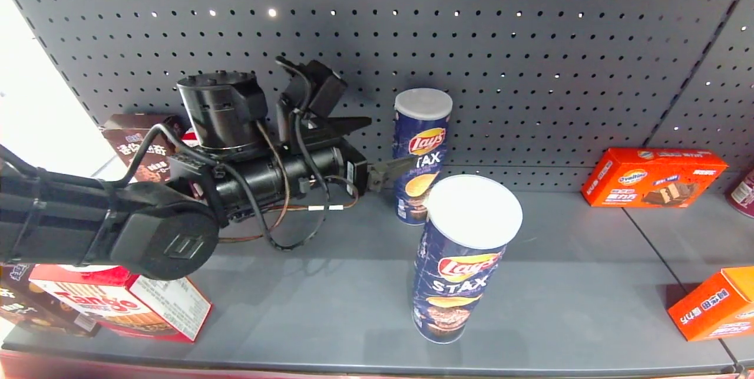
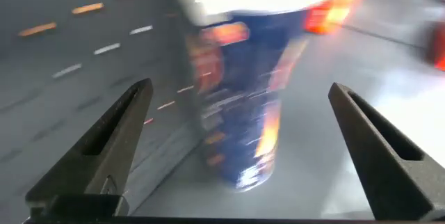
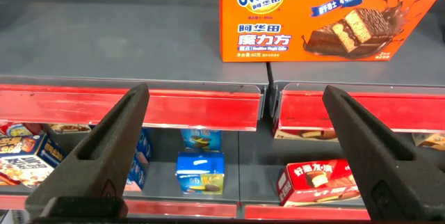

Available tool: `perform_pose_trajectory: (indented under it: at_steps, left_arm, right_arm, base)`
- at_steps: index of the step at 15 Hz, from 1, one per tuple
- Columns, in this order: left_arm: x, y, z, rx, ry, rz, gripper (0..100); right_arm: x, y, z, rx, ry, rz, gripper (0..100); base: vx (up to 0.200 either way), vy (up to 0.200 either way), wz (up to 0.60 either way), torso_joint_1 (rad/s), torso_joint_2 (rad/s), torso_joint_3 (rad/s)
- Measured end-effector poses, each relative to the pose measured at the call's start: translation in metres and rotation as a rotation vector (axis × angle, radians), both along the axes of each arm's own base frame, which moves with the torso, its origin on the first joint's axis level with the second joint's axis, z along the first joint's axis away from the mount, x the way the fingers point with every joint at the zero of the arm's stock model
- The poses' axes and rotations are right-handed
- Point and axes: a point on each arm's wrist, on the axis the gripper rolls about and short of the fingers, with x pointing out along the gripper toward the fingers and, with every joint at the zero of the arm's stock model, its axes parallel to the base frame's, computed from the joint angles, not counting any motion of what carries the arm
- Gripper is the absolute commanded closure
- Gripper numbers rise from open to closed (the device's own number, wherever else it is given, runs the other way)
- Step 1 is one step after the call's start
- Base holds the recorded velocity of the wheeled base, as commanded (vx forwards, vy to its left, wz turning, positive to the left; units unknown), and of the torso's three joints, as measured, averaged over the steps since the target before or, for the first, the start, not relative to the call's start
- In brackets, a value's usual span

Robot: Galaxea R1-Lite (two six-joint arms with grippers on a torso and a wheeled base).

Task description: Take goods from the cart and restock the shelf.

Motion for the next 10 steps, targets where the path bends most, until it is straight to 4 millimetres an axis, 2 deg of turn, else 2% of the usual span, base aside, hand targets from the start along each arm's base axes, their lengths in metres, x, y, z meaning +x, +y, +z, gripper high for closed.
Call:
perform_pose_trajectory:
  at_steps: [4,7,10]
  left_arm:
    - [-0.019,0.008,-0.002,0.034,-0.003,0.205,0]
    - [-0.021,0.011,-0.009,0.147,-0.012,0.34,0]
    - [-0.018,0.009,-0.01,0.204,0.017,0.372,0]
  right_arm:
    - [0.0,0.0,0.0,0.0,0.0,0.0,0]
    - [0.0,0.0,0.0,0.0,0.0,0.0,0]
    - [0.0,0.0,0.0,0.0,0.0,0.0,0]
  base:
    - [0.0,0.0,0.0,0.0,0.0,0.0]
    - [0.0,0.0,0.0,0.0,0.0,0.0]
    - [0.0,0.0,0.0,0.0,0.0,0.0]
